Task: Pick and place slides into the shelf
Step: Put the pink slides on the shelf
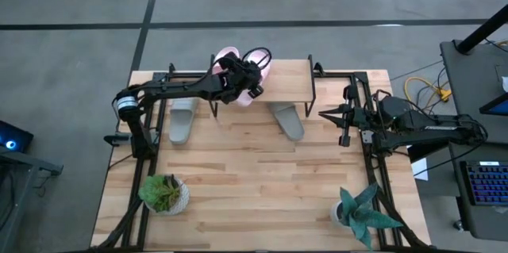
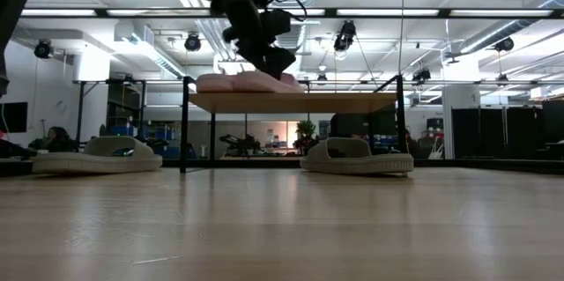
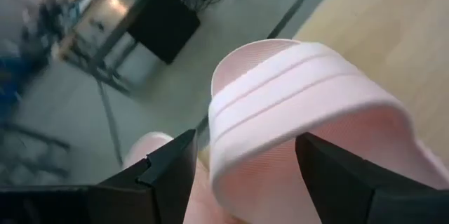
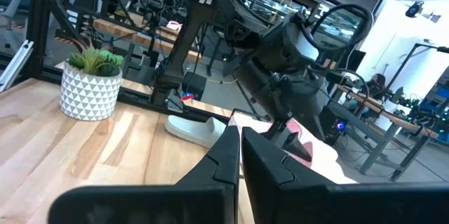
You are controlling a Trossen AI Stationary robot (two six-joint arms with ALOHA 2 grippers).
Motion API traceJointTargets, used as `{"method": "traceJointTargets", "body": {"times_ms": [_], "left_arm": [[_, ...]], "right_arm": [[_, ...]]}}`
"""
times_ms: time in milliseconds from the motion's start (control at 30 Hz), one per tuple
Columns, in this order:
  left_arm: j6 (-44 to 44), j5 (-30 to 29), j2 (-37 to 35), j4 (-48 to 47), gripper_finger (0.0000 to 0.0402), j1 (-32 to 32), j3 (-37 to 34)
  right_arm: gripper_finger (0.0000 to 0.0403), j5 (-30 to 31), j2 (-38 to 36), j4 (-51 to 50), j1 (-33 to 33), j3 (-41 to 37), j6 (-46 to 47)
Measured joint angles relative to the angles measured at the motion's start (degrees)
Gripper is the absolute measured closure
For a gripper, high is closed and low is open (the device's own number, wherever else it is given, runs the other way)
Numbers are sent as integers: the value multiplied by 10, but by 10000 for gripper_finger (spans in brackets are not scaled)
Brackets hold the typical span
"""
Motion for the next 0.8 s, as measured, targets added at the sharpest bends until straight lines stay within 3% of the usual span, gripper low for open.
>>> {"method": "traceJointTargets", "body": {"times_ms": [200,300,567,800], "left_arm": [[269,6,-1,13,175,-14,-4],[352,8,-1,28,175,-14,-5],[475,68,-1,67,175,-9,-6],[477,74,-1,81,189,3,-6]], "right_arm": [[394,0,0,-12,0,0,4],[394,0,0,-20,0,0,4],[394,0,0,-32,0,0,4],[394,0,0,-34,0,0,3]]}}
